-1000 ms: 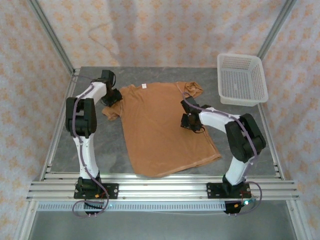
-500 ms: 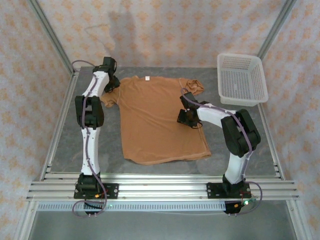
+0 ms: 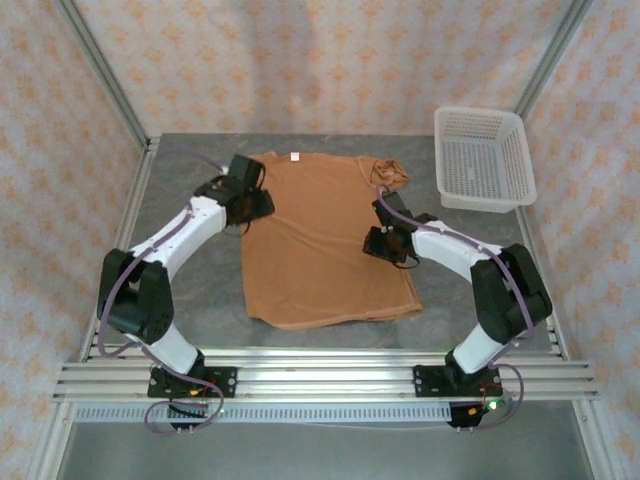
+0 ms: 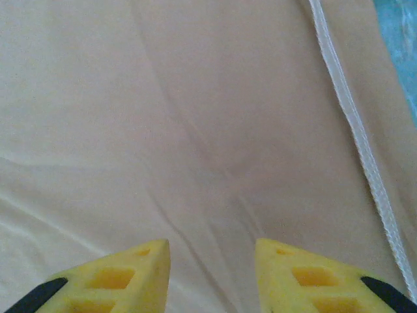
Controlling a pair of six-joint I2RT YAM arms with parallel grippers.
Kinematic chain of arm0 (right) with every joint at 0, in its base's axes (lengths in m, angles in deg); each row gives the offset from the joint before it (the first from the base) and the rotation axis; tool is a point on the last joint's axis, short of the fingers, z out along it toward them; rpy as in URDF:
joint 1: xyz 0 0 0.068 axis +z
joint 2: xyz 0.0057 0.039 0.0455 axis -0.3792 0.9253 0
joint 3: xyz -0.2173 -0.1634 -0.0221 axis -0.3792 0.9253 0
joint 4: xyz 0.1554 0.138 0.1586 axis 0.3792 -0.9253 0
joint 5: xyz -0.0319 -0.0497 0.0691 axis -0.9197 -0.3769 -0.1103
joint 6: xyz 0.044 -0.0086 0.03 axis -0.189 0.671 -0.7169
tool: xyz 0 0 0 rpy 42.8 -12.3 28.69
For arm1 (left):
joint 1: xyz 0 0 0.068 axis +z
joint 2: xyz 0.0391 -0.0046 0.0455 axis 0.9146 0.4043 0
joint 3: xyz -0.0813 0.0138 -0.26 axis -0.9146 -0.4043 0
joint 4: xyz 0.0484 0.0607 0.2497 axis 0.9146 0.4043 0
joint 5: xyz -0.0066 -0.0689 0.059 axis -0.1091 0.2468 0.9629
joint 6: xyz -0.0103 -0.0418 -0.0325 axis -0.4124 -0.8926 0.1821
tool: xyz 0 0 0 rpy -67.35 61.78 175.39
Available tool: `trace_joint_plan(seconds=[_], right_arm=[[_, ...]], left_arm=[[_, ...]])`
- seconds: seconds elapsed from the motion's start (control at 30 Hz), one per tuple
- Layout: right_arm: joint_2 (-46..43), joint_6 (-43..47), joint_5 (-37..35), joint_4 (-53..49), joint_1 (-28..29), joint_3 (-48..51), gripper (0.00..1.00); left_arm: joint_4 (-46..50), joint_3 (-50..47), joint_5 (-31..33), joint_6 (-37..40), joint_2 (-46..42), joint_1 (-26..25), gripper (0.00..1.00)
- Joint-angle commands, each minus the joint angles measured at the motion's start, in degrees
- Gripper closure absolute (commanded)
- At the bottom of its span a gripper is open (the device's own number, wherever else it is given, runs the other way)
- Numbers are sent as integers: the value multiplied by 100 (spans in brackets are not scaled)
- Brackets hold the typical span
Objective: Fold the inside-out t-shirt
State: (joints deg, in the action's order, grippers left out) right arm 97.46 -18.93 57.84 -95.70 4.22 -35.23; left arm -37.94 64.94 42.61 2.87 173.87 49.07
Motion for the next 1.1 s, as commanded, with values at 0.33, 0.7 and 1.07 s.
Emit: trace_joint_plan(seconds=[0.33, 0.7, 1.07], right_arm=[[1649, 62, -525, 453, -290, -806, 62], [1778, 459, -707, -298, -405, -1501, 62], [-1074, 145, -726, -925, -249, 173, 62]], left_arm=[[139, 987, 646, 358, 2262, 153, 48], [442, 1472, 586, 653, 2394, 316, 49], [640, 276, 935, 259, 527, -240, 43]])
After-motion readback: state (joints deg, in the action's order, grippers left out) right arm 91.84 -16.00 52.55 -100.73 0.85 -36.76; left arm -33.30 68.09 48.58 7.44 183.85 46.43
